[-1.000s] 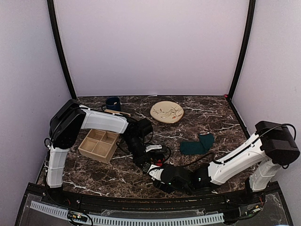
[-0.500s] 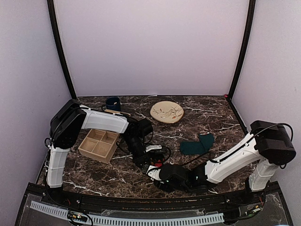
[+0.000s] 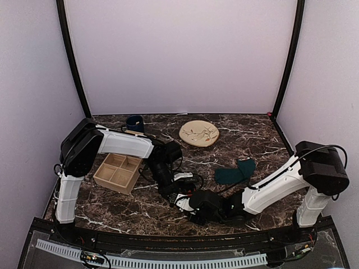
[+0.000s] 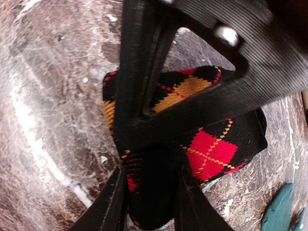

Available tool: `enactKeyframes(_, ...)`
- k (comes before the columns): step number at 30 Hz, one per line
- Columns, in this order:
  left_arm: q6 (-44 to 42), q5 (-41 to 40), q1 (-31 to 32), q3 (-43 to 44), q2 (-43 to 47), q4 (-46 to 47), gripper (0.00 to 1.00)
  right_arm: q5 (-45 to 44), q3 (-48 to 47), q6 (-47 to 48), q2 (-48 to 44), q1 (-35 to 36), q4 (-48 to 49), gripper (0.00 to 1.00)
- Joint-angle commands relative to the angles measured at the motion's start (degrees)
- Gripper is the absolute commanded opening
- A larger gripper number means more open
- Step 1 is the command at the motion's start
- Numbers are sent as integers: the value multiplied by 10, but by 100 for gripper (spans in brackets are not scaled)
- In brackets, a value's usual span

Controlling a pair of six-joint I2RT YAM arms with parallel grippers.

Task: Roll the socks
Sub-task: Roll the sock at the center of the board.

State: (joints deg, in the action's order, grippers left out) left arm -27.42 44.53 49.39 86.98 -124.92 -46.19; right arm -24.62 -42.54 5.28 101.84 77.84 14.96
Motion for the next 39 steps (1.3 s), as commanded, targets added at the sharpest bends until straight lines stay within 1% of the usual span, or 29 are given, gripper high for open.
enactKeyframes(1,-11,-7,-2,5,-14,-31,0,27,-14,-2,13,-15,-12,28)
enactKeyframes(6,-10,-8,-4,8,-14,-34,0,51,-13,-14,16,-26,-27,24)
enactKeyframes(9,-7,-16,-5,12,-13,-33,1,70,-15,-21,17,-32,-36,16)
enactKeyframes(12,6,-47,-8,19,-13,-34,10,87,-19,-27,21,-37,-47,10)
enactKeyframes(16,22,-61,-13,24,-9,-31,16,105,-20,-39,19,-41,-53,6)
enactKeyframes(18,30,-67,-15,22,-2,-26,18,110,-18,-45,17,-42,-55,5)
enactKeyframes(25,48,-83,-21,11,14,-19,22,108,-17,-67,10,-43,-67,4)
enactKeyframes(39,70,-77,-38,-40,43,0,25,86,2,-125,-10,-44,-58,3)
